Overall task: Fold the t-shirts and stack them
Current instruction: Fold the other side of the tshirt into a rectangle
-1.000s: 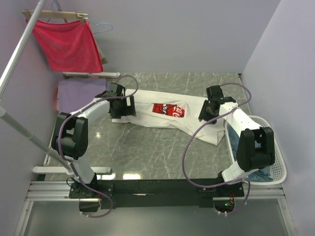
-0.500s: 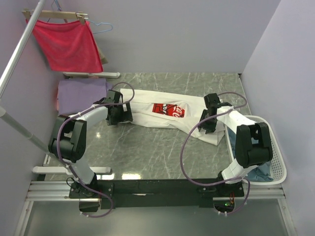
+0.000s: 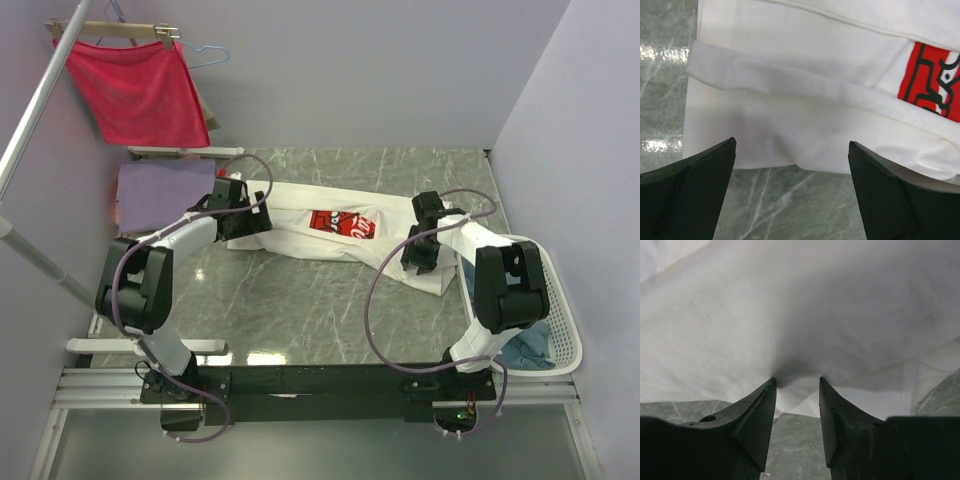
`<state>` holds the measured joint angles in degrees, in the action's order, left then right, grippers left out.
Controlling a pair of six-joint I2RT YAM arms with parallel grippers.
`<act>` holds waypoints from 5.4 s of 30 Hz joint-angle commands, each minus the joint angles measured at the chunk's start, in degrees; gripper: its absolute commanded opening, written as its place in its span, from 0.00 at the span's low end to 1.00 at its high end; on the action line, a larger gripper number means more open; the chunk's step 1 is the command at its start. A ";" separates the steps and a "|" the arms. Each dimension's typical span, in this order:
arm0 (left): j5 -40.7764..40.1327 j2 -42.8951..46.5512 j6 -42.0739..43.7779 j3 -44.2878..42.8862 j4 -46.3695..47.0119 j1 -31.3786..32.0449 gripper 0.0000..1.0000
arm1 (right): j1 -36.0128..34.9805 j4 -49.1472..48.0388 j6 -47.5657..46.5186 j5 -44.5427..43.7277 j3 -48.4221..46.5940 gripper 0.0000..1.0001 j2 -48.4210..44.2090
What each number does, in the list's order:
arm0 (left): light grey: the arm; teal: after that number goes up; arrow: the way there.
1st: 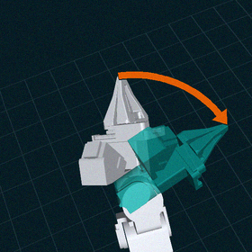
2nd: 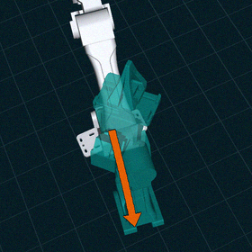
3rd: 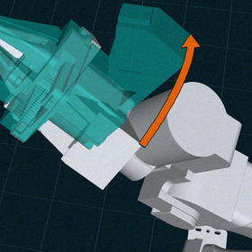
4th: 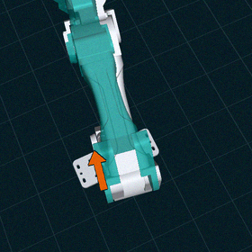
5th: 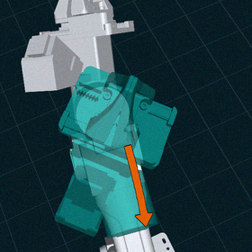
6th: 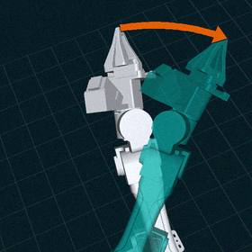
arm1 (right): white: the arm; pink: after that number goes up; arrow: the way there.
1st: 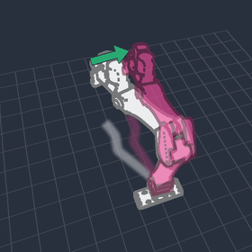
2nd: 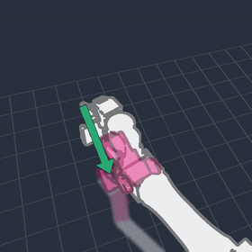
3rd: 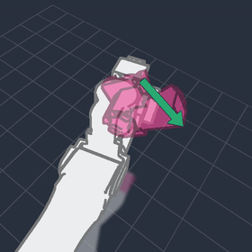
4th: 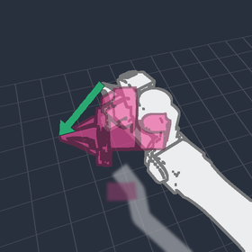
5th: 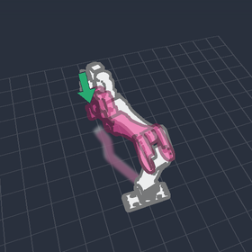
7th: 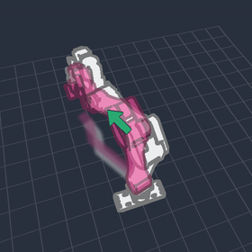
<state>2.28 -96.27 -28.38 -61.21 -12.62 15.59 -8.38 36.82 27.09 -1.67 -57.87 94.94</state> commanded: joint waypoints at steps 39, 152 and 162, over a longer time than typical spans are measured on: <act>-6.26 -6.46 5.97 -17.62 -10.85 3.57 0.99 | -0.05 6.87 1.65 -14.52 -15.26 0.49 3.67; -1.23 -3.22 -3.87 1.62 -0.21 -1.18 0.99 | 1.26 -6.76 4.99 -1.32 -3.22 0.33 5.52; -0.44 -4.01 -3.70 1.36 -0.21 -1.18 1.00 | 1.26 -5.27 4.64 -3.16 -3.22 0.43 4.03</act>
<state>1.21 -99.00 -32.60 -58.11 -13.23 14.11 -7.46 31.66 31.90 -2.74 -61.06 100.03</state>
